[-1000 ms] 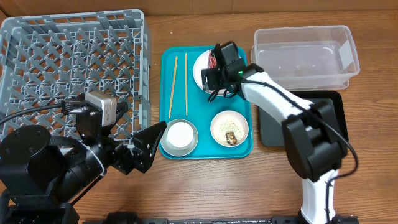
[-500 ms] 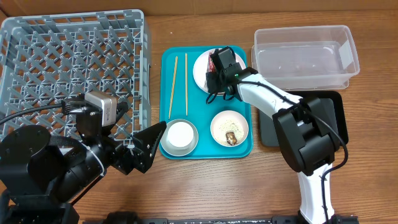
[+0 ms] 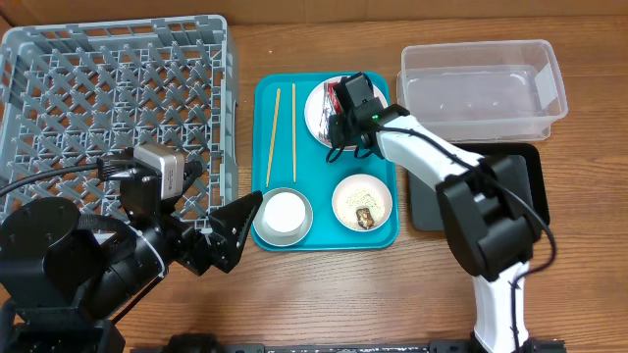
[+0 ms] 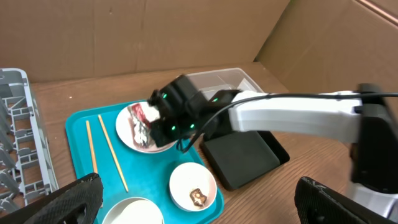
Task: Sort waste into correct bins and load items into the dishwasher
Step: 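Lift the wrapper and carry it to the clear plastic bin, then open the right gripper to drop the waste into the clear bin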
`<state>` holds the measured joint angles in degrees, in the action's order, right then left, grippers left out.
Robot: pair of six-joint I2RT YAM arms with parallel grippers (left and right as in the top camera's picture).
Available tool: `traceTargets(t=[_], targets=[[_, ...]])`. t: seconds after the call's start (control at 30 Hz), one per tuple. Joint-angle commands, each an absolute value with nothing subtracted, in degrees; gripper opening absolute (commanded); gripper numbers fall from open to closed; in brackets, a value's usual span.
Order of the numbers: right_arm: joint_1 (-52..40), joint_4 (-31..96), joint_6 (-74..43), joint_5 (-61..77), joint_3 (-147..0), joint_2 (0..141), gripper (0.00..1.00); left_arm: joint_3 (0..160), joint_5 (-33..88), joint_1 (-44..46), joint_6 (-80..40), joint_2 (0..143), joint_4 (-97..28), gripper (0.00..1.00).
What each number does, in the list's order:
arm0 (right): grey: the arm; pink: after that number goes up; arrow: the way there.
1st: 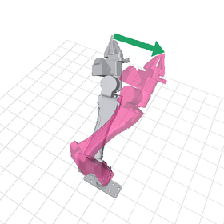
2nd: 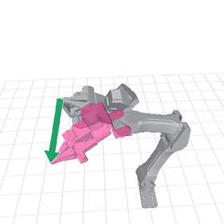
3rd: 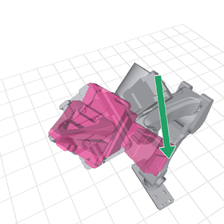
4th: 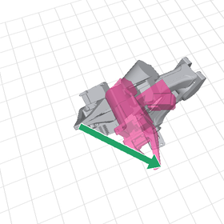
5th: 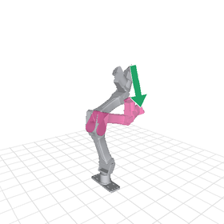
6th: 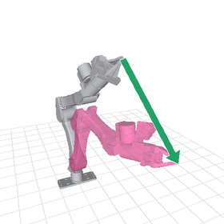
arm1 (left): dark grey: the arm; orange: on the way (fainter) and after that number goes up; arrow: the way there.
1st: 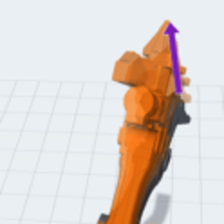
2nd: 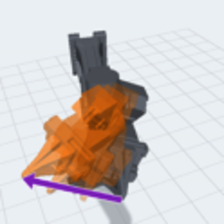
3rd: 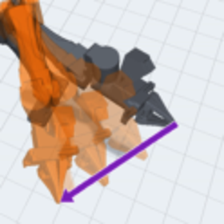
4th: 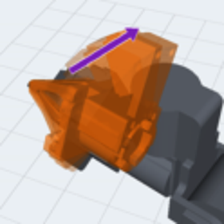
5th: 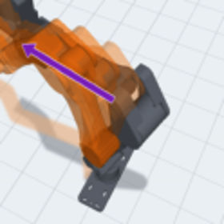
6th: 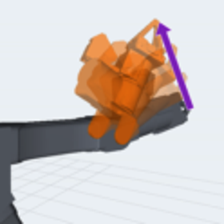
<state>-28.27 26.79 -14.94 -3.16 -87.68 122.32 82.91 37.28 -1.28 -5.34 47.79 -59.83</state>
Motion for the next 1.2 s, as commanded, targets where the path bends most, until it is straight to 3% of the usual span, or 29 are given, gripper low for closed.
traceTargets(t=[0.0,0.27,0.53,0.6,0.63,0.67,0.8,0.93,1.07,1.17], targets=[[-27.92,27.05,-15.03,-3.25,-87.88,112.49,0.04,82.98,36.88,-1.85,-3.84,47.62,-59.83,1.00],[-21.76,31.83,-15.05,-12.53,-87.88,105.62,0.04,82.98,36.88,-1.85,-3.81,47.62,-59.83,1.00],[-13.69,39.53,-16.80,-12.82,-87.33,106.00,0.04,82.98,36.88,-1.85,-3.84,47.62,-59.83,1.00],[-12.36,40.88,-16.75,-12.82,-87.33,106.00,0.12,82.98,36.88,-1.85,-3.84,47.62,-59.83,1.00],[-11.92,41.23,-16.73,-12.80,-87.33,106.00,0.36,82.98,36.88,-1.85,-3.81,47.62,-59.83,1.00],[-11.75,41.32,-16.62,-12.60,-87.42,105.97,0.40,82.98,36.88,-1.85,-3.84,47.62,-59.81,1.00],[-12.01,42.46,-13.28,-10.24,-89.38,105.67,0.48,82.98,36.88,-1.85,-3.81,47.62,-59.83,1.00],[-14.09,44.40,-13.30,-8.40,-91.88,105.10,0.48,82.98,36.88,-1.85,-3.84,47.62,-59.83,1.00],[-19.51,44.01,-9.23,2.98,-92.75,105.10,0.49,82.98,36.88,-1.85,-3.84,47.62,-59.83,1.00],[-24.16,43.00,-8.32,-0.05,-92.64,105.27,0.51,82.98,36.88,-1.85,-3.81,47.62,-59.83,1.00]])
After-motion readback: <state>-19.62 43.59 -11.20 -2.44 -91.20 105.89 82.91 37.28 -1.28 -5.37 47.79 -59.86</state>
